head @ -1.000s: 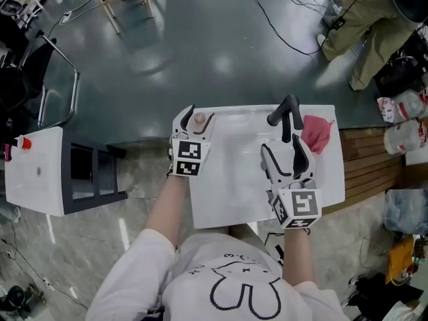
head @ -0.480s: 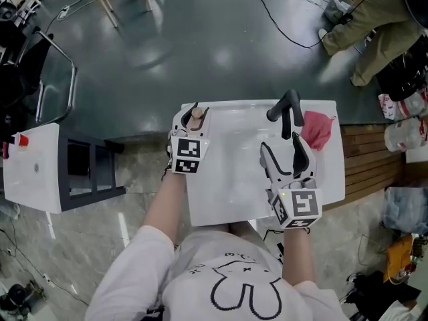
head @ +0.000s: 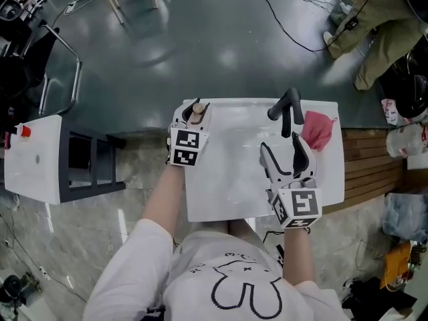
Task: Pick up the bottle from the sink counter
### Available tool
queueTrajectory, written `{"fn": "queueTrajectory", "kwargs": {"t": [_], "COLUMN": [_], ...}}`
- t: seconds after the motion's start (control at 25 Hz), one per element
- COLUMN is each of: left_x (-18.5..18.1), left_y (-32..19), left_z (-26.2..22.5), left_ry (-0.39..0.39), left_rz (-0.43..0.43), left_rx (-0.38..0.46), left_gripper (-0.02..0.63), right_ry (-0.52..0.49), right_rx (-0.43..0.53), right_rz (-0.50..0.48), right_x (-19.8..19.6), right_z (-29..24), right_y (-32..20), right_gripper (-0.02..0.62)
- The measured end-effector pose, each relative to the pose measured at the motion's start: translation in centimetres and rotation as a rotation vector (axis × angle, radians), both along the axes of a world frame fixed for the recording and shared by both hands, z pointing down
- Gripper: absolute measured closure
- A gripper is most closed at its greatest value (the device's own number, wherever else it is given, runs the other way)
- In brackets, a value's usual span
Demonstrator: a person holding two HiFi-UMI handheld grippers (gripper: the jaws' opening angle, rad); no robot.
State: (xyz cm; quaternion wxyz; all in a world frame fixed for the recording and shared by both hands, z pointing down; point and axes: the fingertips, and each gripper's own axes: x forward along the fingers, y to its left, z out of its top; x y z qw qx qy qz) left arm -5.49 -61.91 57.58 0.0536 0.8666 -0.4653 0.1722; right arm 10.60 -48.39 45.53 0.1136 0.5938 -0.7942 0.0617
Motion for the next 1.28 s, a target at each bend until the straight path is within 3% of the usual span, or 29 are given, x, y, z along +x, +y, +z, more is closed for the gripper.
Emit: {"fn": "queueTrajectory", "kwargs": {"t": [0.4, 1.28], "left_x": [0.1, -0.8], "left_y": [1.0, 6.3], "left_z": [-2.4, -15.1], "left_ry": [-0.018, 0.028], "left_rz": [-0.008, -0.052], "left_rx": [-0.001, 0.166], "left_gripper": [0.485, 0.485], "right_ry": [-0.001, -0.018], "right_rx": [0.041, 0.215], "right_rz": [-0.028, -0.062], "right_x": [0.3, 0.6], "right_z": [-2.3, -10.6], "right_y": [0.5, 2.7], "right_gripper": [0.264, 0.264]}}
